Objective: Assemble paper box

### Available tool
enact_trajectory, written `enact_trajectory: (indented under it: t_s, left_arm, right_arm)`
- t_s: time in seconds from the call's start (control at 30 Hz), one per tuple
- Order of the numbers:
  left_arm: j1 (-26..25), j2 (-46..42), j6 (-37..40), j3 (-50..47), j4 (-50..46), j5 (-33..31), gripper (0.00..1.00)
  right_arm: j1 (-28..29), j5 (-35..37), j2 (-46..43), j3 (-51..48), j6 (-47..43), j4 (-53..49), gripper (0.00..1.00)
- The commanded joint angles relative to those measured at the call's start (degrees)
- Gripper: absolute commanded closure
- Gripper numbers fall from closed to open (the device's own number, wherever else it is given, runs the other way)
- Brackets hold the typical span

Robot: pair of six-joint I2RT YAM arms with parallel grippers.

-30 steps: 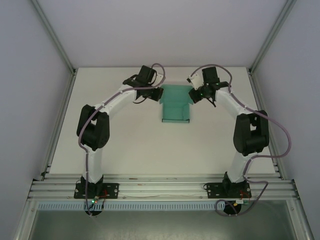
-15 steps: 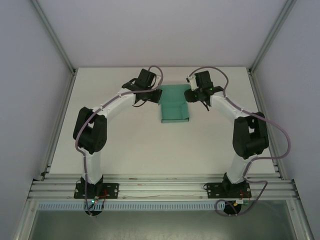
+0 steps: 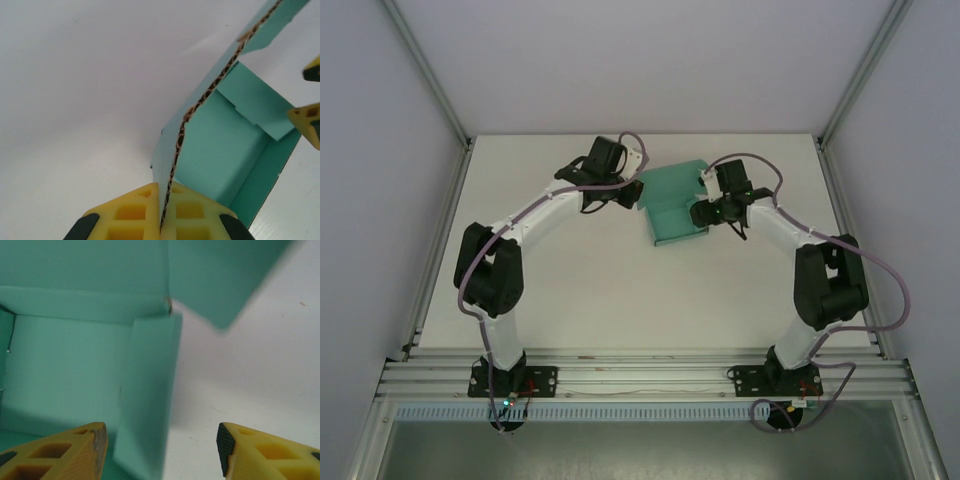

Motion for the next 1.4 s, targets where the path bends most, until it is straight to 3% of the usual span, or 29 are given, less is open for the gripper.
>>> enact_trajectory:
  t_s: [0.0,0.23,0.4,0.6,0.77,0.93,1.17,1.23,1.37]
  left_arm:
    - [-0.28,-2.19,4.92,0.72,-2.41,2.71,1.00]
    - [-0.36,-3.33,3.02,0.44,-1.22,2.87,1.00]
    - [-0.36,-4.27,3.51,-0.16,-0.79,4.30,1.00]
    - [-0.36,-5.54,3.49,-1.10,-0.32,4.81,1.00]
    - [-0.36,-5.69,4.04,-1.05,-1.16,6.17,1.00]
    - [-0.36,-5.58,3.73,-0.44,-1.96,6.33,1.00]
    - [-0.44,-4.80,3.55,-0.09,-2.97,5.55,1.00]
    - [-0.50,-4.53,3.61,0.11,-3.29,5.03,1.00]
    - [-0.40,-4.17,3.98,0.52,-3.59,4.54,1.00]
  right_arm:
    - [-0.51,-0.23,0.66,0.86,-2.77,0.20,0.40]
    - [-0.36,-5.37,4.50,3.26,0.12,-4.11,0.57]
    - [-0.39,-1.78,6.14,2.84,3.14,-0.71,0.63]
    - [-0.36,0.31,8.63,3.62,5.13,-0.91,0.62]
    - [-0.36,-0.07,7.40,2.56,5.40,2.59,0.73]
    - [-0.37,-0.16,6.21,2.12,6.18,4.42,0.54]
    - [-0.46,0.36,4.80,1.43,6.84,8.00,0.52]
    - [-0.62,-1.59,4.45,1.69,6.60,8.10,0.51]
    - [-1.66,-9.67,3.50,1.35,5.24,8.30,0.39]
